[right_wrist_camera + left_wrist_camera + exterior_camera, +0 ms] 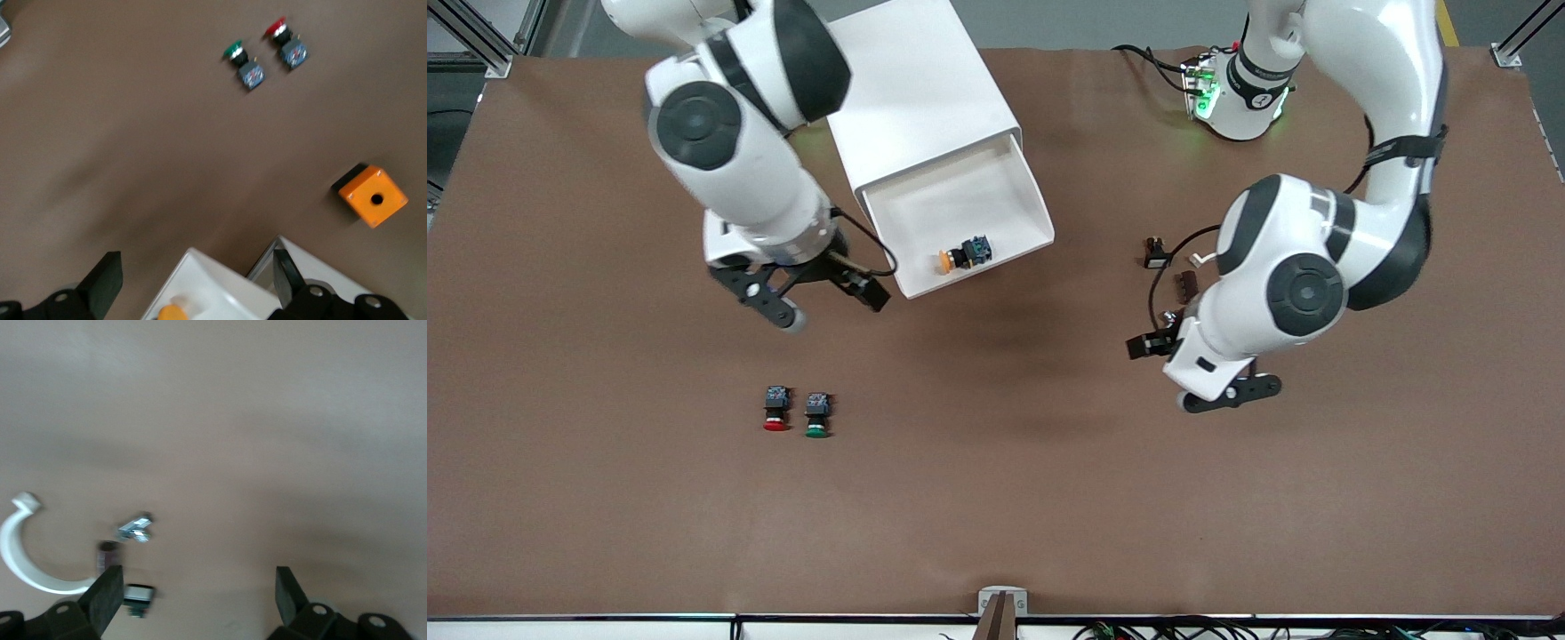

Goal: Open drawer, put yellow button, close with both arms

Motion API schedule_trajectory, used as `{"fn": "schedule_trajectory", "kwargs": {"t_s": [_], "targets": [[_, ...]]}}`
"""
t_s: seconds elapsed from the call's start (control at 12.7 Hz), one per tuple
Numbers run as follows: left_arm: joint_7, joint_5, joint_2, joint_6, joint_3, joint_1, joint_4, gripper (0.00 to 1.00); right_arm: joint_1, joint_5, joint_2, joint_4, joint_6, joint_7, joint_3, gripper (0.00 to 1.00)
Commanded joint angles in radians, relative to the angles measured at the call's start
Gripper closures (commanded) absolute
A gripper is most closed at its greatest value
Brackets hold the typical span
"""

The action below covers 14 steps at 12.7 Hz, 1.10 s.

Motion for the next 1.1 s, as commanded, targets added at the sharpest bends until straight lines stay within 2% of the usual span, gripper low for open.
{"fn": "schedule_trajectory", "kwargs": {"t_s": [0.0,0.31,0.55,1.02], "targets": [[-0.067,-0.053,0.022,0.076,0.004,-0.071,0.005,0.0,-0.106,-0.012,-0.046,-0.002,-0.028,-0.175,0.02,0.0],[-0.244,-0.075,0.068,0.129,0.007,-0.205,0.005,0.0,-0.232,-0.012,-0.07,-0.003,-0.046,-0.373,0.018,0.0],[-0.32,-0.081,0.064,0.127,0.004,-0.275,0.004,0.0,-0.351,-0.012,-0.084,-0.013,-0.071,-0.573,0.018,0.0],[-0.439,-0.087,0.061,0.035,-0.002,-0.415,-0.001,0.0,-0.503,-0.018,-0.142,-0.017,-0.101,-0.936,0.018,0.0]]}}
